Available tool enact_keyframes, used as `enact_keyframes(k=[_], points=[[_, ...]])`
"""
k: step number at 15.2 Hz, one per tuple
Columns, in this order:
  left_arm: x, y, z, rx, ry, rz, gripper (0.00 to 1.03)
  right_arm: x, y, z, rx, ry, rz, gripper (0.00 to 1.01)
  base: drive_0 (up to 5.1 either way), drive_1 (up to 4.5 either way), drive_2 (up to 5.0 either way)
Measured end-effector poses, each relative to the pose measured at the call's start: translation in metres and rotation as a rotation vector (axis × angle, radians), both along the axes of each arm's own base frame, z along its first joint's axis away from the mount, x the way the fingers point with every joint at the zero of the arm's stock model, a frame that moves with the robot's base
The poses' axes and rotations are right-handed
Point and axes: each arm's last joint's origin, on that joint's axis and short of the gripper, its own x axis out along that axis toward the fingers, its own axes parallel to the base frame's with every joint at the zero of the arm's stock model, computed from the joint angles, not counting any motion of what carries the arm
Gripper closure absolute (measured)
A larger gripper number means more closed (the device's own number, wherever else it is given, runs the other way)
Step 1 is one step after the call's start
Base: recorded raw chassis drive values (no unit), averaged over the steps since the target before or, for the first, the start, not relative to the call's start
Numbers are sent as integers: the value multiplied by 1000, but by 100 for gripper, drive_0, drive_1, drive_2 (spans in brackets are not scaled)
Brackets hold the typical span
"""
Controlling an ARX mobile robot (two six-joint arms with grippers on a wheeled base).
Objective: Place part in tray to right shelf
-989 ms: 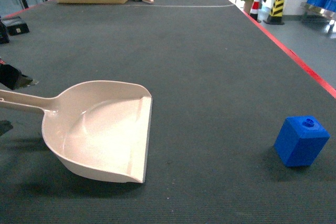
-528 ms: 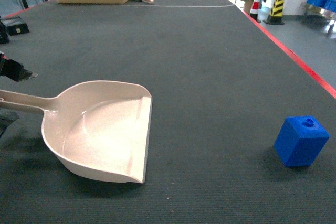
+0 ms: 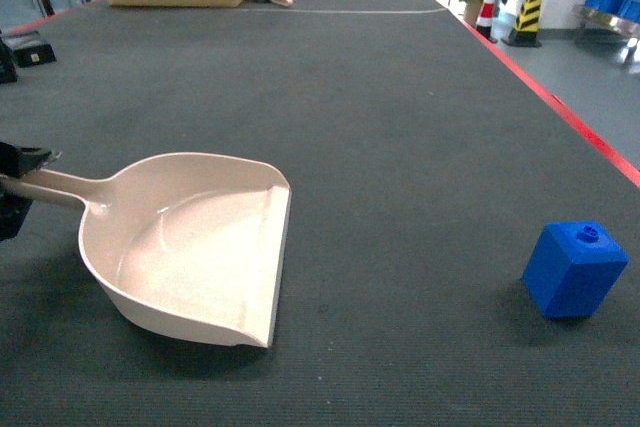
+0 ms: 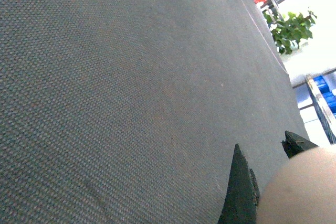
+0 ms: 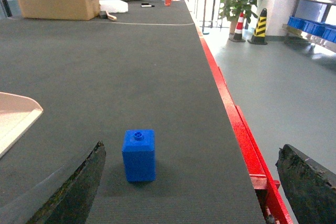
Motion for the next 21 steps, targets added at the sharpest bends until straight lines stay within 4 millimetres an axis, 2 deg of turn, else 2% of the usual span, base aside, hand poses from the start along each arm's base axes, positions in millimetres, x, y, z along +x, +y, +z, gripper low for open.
enact_keyframes(k=[2,3,6,12,16,19,21], points=[[-3,-3,8,-8,-33,-15,87,0,0,0,0,0,0,3,0,0,0],[-5,-6,18,-7,-62,-29,87,0,0,0,0,0,0,3,0,0,0],[-7,-33,66,-30,-224,-120,88,0,0,0,0,0,0,3,0,0,0],[-9,-59,79,-61,-264,-194,88,0,0,0,0,0,0,3,0,0,0],[-18,-119,88,-209,-283,-290,89,0,0,0,0,1,0,3,0,0,0],[-29,-148,79,-281,-244,-357,90,0,0,0,0,1,0,3,0,0,0],[-31,-158,73,-312,-212,-381,90,0,0,0,0,0,0,3,0,0,0]])
